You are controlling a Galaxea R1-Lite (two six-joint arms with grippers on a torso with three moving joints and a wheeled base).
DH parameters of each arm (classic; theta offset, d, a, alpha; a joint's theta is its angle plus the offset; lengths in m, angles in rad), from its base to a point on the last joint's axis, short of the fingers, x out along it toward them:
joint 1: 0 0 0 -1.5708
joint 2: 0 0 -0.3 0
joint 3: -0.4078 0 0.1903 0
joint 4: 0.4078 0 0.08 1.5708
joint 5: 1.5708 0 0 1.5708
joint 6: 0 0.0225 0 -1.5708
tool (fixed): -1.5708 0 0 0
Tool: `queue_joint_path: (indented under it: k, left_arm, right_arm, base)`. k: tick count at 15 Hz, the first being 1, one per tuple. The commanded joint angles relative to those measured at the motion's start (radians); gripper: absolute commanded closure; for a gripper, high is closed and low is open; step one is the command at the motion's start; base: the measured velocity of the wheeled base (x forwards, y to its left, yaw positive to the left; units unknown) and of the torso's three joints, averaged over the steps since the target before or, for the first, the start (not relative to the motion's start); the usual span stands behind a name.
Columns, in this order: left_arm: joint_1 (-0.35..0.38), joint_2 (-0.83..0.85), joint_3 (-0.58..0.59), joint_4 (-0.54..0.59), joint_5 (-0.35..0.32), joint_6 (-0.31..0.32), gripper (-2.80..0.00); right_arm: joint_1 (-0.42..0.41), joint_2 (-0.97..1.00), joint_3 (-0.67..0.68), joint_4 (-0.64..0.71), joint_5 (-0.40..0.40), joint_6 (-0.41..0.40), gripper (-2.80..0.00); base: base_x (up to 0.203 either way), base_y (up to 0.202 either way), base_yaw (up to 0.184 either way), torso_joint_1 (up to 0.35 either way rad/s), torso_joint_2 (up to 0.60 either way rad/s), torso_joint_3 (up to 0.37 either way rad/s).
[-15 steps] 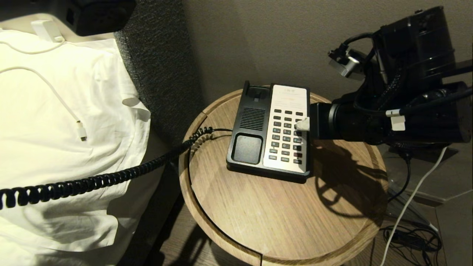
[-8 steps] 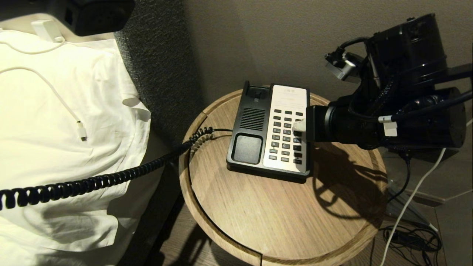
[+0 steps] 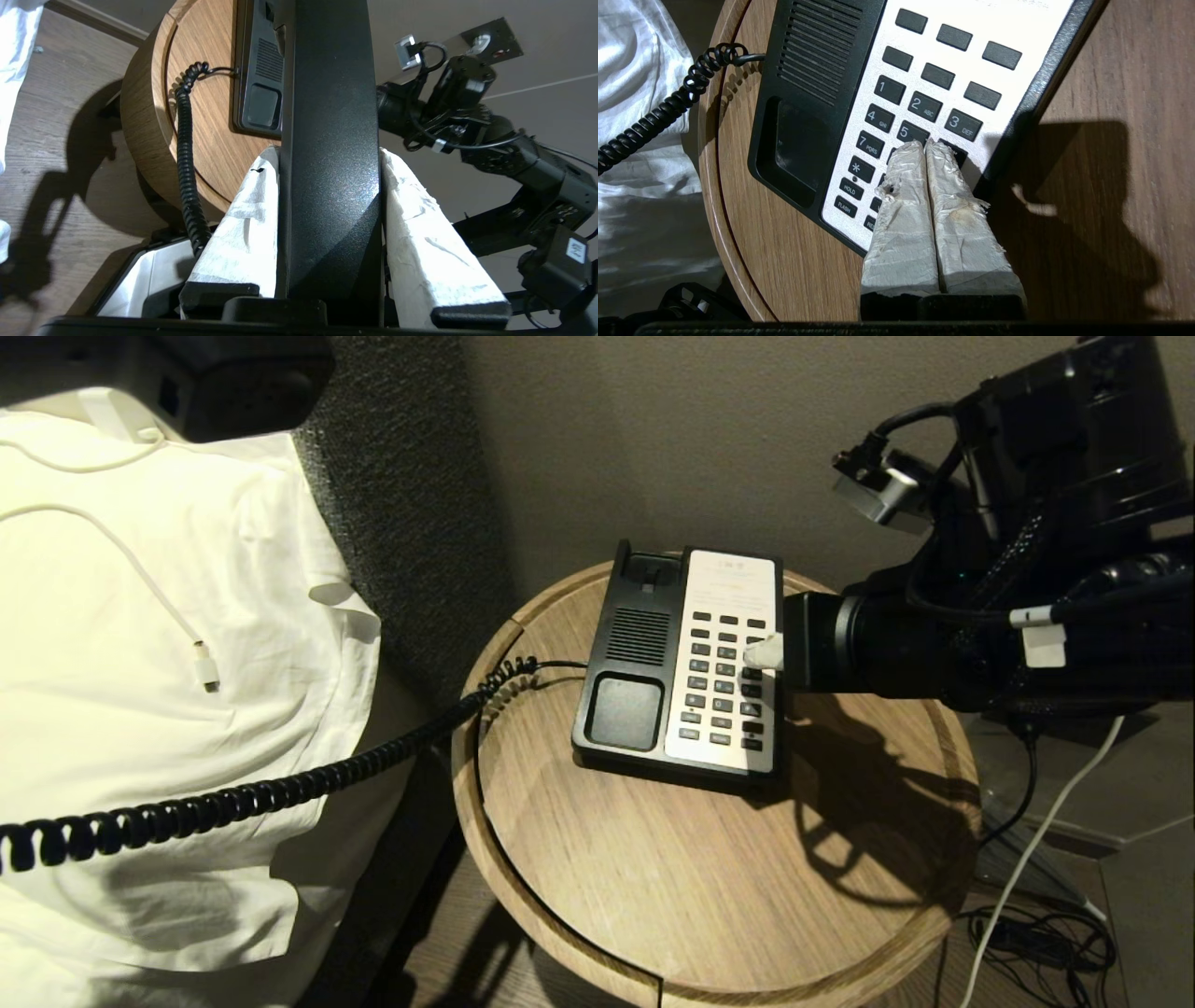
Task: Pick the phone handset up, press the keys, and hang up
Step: Dial the number
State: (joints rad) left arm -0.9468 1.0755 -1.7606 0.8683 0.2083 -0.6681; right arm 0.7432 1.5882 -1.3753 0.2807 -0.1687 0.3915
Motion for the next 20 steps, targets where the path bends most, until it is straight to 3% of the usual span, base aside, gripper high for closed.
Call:
queue_joint_path:
  k: [1,20]
  left_arm:
    - [0.001,-0.002,0.003,0.005,0.002,-0.004,0.0]
    - [0.008,-0.023,0.021,0.005,0.002,-0.002,0.0]
  right_arm:
    - [0.004,-0.019,0.004,0.003,0.0,0.003,0.0]
    - [-0.004,0.036,0.013,-0.003,-0.054,-0.005,0.0]
  base:
    - [0.0,0.0,0.0,0.0,0.0,0.0]
    - [0.0,0.0,0.0,0.0,0.0,0.0]
